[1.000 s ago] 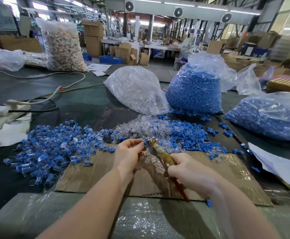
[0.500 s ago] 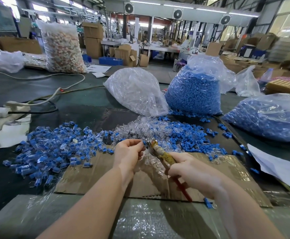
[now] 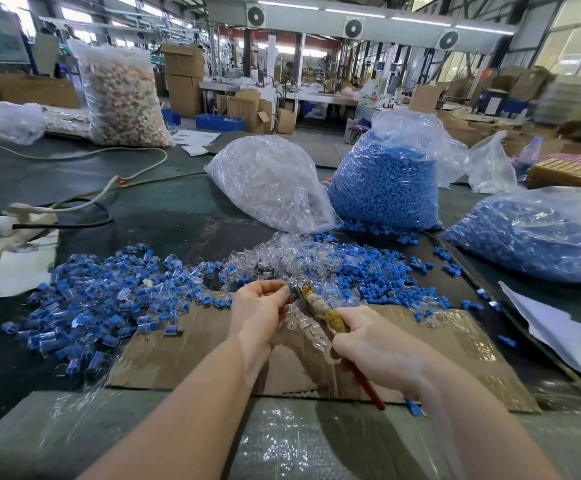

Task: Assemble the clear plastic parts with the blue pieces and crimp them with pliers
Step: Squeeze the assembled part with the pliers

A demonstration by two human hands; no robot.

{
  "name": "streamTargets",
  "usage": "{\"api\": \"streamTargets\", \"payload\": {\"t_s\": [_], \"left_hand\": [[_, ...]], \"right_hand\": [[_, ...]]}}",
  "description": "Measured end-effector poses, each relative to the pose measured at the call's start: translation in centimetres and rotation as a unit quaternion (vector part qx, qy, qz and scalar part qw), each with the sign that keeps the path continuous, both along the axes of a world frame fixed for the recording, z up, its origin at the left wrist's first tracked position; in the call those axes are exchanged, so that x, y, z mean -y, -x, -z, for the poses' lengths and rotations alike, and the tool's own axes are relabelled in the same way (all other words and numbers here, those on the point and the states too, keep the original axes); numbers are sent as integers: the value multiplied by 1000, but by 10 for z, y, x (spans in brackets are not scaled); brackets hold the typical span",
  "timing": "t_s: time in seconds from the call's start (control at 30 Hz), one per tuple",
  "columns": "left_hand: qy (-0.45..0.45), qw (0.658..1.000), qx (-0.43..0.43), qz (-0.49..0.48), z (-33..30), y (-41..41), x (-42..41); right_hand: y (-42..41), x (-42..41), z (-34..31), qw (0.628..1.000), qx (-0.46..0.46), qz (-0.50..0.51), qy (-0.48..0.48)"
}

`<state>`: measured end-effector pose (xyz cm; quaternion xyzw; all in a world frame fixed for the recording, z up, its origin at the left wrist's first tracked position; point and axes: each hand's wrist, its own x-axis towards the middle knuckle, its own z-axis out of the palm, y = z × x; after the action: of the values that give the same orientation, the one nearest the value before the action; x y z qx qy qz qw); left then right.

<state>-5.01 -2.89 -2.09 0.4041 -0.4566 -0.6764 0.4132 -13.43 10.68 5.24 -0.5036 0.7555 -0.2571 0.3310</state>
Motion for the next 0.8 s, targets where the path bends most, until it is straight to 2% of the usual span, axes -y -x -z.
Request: {"api": "streamTargets", "payload": {"t_s": [0.13,0.23,0.27,0.33,0.4,0.47,0.6,0.67,0.8], "left_hand": [[11,1000,-4,-4,-3,0,-3],[7,1000,-10,-4,-5,-4,-4],[25,1000,-1,-7,-6,-7,-4],[116,991,68,-10,-9,-13,-3],[178,977,115,-30,-10,-19,2],[166,977,120,-56,-8,-26,10],[189,970,151,-37,-5,-28,16],[180,977,115,15,-4,-21,10],[81,992,-13,95,-4,-11,7]], "right_hand": [[-1,1,7,999,-21,12,21],[-1,1,11,998,42,28,47],[1,0,13,995,65,41,56],[4,-1,17,991,84,66,78],[6,-2,18,991,27,75,105],[10,-3,19,990,7,83,114],[13,-4,15,988,53,86,119],[13,-2,13,989,62,74,114],[13,0,10,992,67,56,86]]}}
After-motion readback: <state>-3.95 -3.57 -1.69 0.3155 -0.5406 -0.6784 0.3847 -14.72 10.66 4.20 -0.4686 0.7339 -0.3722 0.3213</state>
